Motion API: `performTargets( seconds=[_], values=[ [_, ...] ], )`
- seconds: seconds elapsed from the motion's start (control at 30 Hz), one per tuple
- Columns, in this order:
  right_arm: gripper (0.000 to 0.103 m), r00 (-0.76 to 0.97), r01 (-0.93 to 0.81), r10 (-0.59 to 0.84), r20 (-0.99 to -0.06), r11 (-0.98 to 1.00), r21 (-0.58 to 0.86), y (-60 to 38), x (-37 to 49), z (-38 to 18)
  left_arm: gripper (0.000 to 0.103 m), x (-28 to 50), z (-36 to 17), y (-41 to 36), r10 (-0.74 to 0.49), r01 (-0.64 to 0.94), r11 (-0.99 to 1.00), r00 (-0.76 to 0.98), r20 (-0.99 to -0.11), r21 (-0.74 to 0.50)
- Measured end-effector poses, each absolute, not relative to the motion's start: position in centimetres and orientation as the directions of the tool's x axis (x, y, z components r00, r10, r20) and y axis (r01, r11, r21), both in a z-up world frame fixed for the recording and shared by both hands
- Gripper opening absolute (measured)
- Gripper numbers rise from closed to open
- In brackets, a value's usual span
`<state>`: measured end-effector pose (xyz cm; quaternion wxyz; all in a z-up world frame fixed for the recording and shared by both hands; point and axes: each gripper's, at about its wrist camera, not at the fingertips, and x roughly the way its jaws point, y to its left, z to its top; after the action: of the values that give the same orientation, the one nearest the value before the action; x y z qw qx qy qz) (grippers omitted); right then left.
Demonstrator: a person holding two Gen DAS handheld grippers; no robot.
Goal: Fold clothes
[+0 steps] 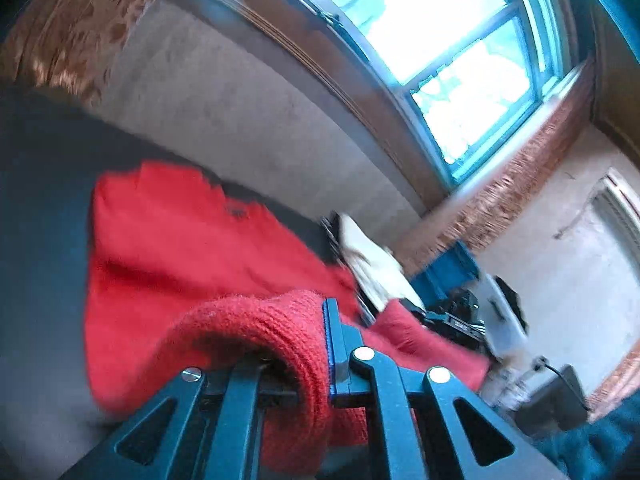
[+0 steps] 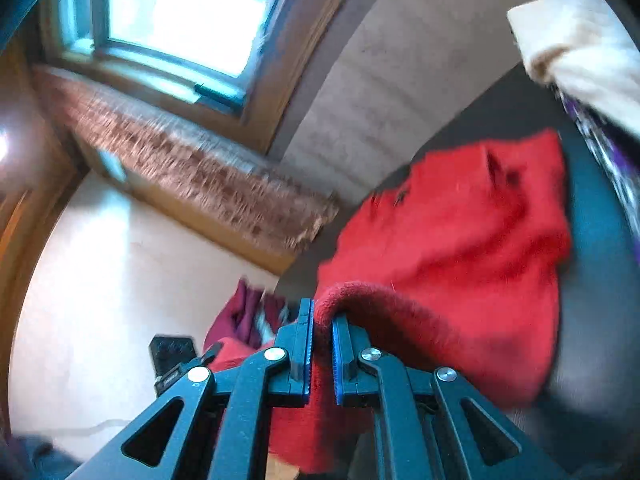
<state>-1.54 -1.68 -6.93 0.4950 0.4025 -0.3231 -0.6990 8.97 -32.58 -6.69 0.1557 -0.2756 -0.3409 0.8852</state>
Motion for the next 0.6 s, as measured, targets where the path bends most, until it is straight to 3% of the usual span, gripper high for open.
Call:
performTargets(
  seconds=[0.07,0.2,0.23,0.33,0.53,0.6],
  values=[
    [0.009,-0.214,0.388,-0.932,-0.292,-0.356,0.85,-2.8,-4.6,-8.2,0.006,5.7,-7.6,-34.3,0.43,-0.022,-0.716,-0.8,-0.417,-0.698],
    [0.01,-0.228,0.28,-0.859,-0.458,-0.508,0.815,-5.4,-9.3,-12.5,0.006,-1.4,-14.8,-37.5,0.362,0.245,-0.684,-0.704,-0.612,-0.687],
    [0.004,-0.228,0.278,-0.861,-0.454,-0.504,0.817,-5.4,-9.3,-13.2,0.006,-2.1,-16.5,-37.8,0.352,0.291,-0.682,-0.674,-0.649,-0.671],
    [0.004,-0.222,0.287,-0.868,-0.443,-0.493,0.822,-5.1,-8.7,-14.6,0.006,-1.1,-18.0,-38.3,0.386,0.272,-0.619,-0.712,-0.587,-0.737],
    [0.006,-0.164,0.303,-0.9,-0.403,-0.435,0.848,-3.4,-5.3,-14.6,0.005,3.2,-17.5,-37.0,0.413,0.245,-0.649,-0.681,-0.604,-0.72],
    [0.014,-0.112,0.291,-0.92,-0.375,-0.391,0.873,-2.8,-4.5,-15.0,0.005,4.6,-17.5,-36.8,0.424,0.245,-0.642,-0.675,-0.603,-0.726]
  ],
)
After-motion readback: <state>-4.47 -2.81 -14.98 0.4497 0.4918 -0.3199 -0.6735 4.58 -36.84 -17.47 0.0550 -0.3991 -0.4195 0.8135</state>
